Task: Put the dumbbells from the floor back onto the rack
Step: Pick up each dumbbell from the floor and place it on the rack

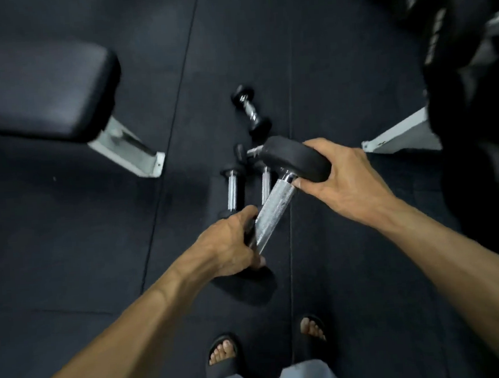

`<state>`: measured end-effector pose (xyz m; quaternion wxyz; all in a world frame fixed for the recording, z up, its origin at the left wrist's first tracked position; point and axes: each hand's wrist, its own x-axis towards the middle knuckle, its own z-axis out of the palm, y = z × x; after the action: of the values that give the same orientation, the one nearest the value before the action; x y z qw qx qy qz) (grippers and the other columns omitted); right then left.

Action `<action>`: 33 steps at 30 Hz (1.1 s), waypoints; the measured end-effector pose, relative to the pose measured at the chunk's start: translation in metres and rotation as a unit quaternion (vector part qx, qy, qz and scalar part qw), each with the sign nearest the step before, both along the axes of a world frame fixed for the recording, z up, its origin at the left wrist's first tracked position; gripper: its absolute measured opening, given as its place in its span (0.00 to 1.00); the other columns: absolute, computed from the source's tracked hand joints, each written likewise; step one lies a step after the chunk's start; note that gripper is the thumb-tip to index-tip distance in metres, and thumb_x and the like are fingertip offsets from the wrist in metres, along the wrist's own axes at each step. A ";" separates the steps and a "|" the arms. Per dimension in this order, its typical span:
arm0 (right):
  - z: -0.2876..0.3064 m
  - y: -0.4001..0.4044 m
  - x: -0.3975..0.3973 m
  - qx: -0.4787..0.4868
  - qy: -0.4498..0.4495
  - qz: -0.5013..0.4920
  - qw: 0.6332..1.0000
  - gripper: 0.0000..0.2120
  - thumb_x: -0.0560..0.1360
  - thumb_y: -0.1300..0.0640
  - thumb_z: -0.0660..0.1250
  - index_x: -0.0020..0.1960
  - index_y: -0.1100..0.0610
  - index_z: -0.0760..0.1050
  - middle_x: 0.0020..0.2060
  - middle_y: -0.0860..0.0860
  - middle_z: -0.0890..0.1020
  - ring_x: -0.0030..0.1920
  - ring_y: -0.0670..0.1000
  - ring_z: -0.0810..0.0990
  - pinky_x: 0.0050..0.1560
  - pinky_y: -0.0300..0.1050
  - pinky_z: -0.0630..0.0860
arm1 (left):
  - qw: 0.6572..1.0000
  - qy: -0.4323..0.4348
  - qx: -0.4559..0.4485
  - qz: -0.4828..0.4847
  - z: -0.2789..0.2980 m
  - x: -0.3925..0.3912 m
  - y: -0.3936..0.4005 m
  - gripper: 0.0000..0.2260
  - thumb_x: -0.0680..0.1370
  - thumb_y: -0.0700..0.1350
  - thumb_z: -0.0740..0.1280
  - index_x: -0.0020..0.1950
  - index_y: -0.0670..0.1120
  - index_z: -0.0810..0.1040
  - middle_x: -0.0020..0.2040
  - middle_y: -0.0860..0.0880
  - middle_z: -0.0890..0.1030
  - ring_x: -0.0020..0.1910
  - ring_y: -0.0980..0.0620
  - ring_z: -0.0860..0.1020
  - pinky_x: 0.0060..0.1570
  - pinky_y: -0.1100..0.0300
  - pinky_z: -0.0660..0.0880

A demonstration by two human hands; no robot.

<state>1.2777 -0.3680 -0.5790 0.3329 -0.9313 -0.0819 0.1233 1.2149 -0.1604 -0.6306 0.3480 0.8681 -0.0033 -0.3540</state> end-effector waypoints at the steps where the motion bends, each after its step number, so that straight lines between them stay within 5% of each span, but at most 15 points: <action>1: 0.029 -0.006 0.001 -0.003 -0.017 -0.007 1.000 0.19 0.70 0.51 0.75 0.58 0.42 0.75 0.47 0.44 0.82 0.48 0.47 0.80 0.54 0.51 0.78 | 1.000 -0.015 -0.006 -0.005 0.026 0.005 -0.004 0.28 0.64 0.49 0.77 0.59 0.60 0.68 0.45 0.55 0.80 0.48 0.49 0.78 0.52 0.49 0.77; 8: 0.213 -0.067 -0.007 -0.013 -0.146 -0.059 0.987 0.20 0.70 0.50 0.74 0.59 0.43 0.74 0.47 0.47 0.82 0.49 0.50 0.80 0.54 0.53 0.77 | 0.987 -0.141 -0.030 -0.069 0.198 0.038 -0.057 0.26 0.64 0.48 0.77 0.57 0.60 0.68 0.39 0.57 0.75 0.44 0.50 0.76 0.51 0.49 0.76; 12: 0.284 -0.121 -0.027 -0.035 -0.212 -0.099 0.972 0.22 0.68 0.52 0.75 0.60 0.46 0.74 0.47 0.52 0.83 0.49 0.54 0.81 0.53 0.53 0.78 | 0.977 -0.178 -0.054 -0.101 0.267 0.040 -0.114 0.23 0.65 0.46 0.77 0.48 0.60 0.66 0.34 0.56 0.73 0.36 0.51 0.72 0.43 0.51 0.75; 16: 0.339 -0.194 -0.057 -0.057 -0.227 -0.139 0.962 0.23 0.68 0.51 0.74 0.61 0.47 0.75 0.48 0.51 0.84 0.50 0.55 0.82 0.54 0.54 0.77 | 0.968 -0.189 -0.076 -0.146 0.314 0.029 -0.191 0.21 0.62 0.49 0.76 0.46 0.59 0.67 0.37 0.55 0.77 0.40 0.47 0.77 0.46 0.46 0.78; 22: 0.388 -0.333 -0.118 -0.078 -0.221 -0.204 0.951 0.18 0.68 0.53 0.74 0.57 0.47 0.78 0.45 0.46 0.84 0.47 0.48 0.82 0.51 0.51 0.78 | 0.946 -0.180 -0.111 -0.244 0.352 0.004 -0.344 0.22 0.64 0.46 0.77 0.50 0.56 0.68 0.42 0.52 0.78 0.40 0.52 0.76 0.45 0.54 0.76; 33: 0.393 -0.585 -0.223 -0.126 -0.141 -0.385 0.903 0.22 0.70 0.55 0.75 0.62 0.45 0.76 0.50 0.48 0.83 0.52 0.50 0.81 0.56 0.49 0.78 | 0.894 -0.139 -0.123 -0.408 0.365 -0.044 -0.628 0.30 0.66 0.45 0.77 0.64 0.51 0.69 0.54 0.52 0.77 0.54 0.48 0.77 0.54 0.50 0.77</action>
<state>1.0547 -0.9534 -0.1858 0.2194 -0.9320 0.2532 -0.1382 1.1713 -0.7881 -0.2657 0.2726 0.7812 -0.4493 -0.3370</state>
